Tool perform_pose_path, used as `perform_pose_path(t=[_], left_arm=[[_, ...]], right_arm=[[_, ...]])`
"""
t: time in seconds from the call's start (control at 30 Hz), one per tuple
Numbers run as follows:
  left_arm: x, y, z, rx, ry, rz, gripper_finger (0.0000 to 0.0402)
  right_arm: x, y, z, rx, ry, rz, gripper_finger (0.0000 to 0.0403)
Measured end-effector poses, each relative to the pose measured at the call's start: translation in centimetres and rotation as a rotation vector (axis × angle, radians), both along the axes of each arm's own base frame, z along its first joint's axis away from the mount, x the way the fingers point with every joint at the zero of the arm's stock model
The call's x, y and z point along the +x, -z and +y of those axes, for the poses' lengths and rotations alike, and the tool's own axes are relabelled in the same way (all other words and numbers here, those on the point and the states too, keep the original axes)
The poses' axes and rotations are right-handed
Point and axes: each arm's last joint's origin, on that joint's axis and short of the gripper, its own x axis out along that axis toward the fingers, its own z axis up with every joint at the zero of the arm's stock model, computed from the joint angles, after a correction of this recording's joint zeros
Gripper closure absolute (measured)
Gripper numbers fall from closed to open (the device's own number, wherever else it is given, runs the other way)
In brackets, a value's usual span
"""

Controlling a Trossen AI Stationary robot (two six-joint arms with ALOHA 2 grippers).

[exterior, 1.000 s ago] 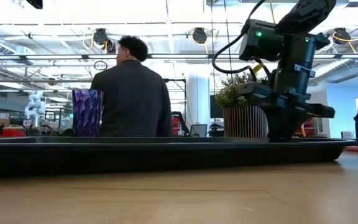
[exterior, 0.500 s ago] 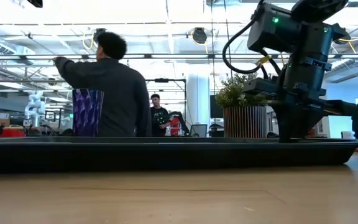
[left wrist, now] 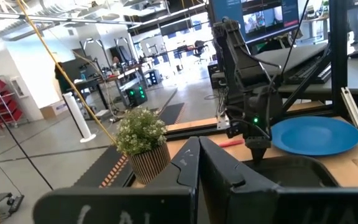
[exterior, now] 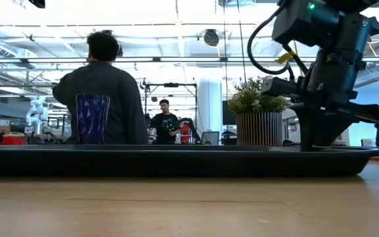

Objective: Pick and place plate/cup/fork/spoon on tray
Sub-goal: Prepare the black serving tray

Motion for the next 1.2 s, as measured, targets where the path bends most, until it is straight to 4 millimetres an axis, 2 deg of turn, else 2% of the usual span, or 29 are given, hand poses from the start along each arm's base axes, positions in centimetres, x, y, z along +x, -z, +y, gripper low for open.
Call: perform_pose_path(t=[0.2, 0.67, 1.2], left_arm=[[0.0, 0.0, 0.0, 0.002, 0.0, 0.0, 0.0392], [0.0, 0.0, 0.0, 0.002, 0.0, 0.0, 0.0392], [0.0, 0.0, 0.0, 0.002, 0.0, 0.004, 0.0392]], right_arm=[[-0.3, 0.0, 0.6, -0.001, 0.003, 0.015, 0.0377], [-0.4, 0.0, -0.2, 0.01, -0.113, 0.069, 0.0378], [-0.4, 0.0, -0.6, -0.003, -0.157, 0.075, 0.0374]])
